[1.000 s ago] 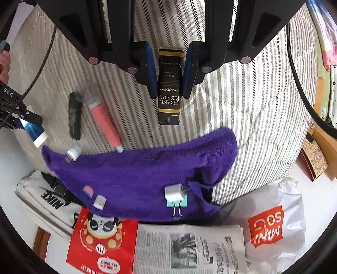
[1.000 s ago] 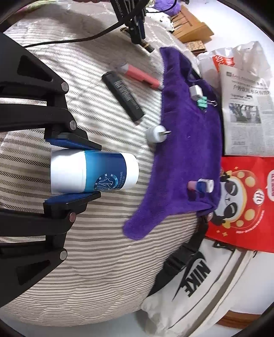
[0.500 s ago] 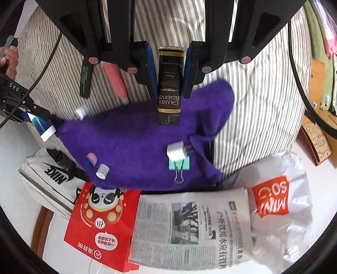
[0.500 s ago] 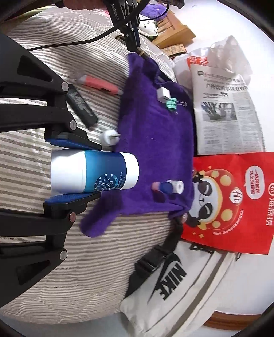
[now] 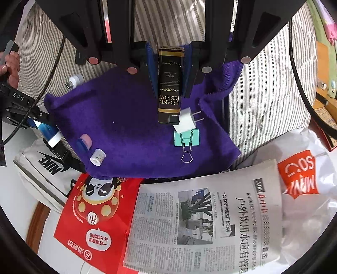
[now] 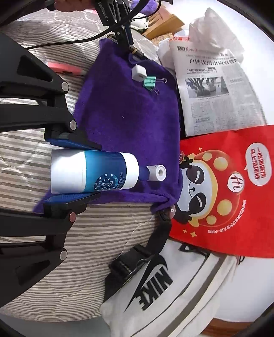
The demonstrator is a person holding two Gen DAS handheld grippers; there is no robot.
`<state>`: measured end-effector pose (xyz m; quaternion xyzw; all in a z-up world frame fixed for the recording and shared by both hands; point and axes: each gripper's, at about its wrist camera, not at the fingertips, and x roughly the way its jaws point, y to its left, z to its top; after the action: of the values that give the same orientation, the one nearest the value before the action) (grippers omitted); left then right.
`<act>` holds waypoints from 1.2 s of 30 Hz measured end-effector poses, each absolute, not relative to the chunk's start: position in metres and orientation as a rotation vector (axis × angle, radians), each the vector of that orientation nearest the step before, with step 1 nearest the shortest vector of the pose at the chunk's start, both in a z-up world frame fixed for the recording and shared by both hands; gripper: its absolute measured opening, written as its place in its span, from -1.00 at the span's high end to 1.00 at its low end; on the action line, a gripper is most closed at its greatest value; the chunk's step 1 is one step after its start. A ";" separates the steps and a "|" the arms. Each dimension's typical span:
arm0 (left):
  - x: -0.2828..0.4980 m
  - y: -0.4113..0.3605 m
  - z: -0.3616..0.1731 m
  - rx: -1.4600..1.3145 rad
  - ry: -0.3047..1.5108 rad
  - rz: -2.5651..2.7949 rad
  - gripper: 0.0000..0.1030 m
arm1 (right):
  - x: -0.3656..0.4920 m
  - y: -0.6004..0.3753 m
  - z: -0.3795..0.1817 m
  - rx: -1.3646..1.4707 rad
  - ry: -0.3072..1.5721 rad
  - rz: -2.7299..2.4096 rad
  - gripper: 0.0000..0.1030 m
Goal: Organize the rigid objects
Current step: 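Carry the box toward the plug while the right gripper carries the bottle toward the tape roll, then set the box beside the plug while the right gripper lowers the bottle beside the tape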
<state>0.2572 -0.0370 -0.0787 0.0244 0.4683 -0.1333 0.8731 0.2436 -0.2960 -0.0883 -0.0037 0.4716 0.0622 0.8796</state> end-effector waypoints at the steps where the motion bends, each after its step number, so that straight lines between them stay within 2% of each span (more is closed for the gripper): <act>1: 0.259 -0.038 -0.080 0.050 0.981 -0.281 0.56 | 0.249 -0.295 -0.091 -0.008 0.997 0.134 0.29; 22: 0.287 -0.049 -0.110 0.068 1.039 -0.325 0.55 | 0.287 -0.272 -0.131 -0.052 1.115 0.185 0.29; 36: 0.288 -0.047 -0.123 0.108 1.072 -0.352 0.56 | 0.291 -0.272 -0.138 -0.068 1.107 0.187 0.29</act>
<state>0.2875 -0.0474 -0.1232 0.0510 0.5078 -0.1666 0.8437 0.2914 -0.2719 -0.1383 -0.0324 0.5249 0.0888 0.8459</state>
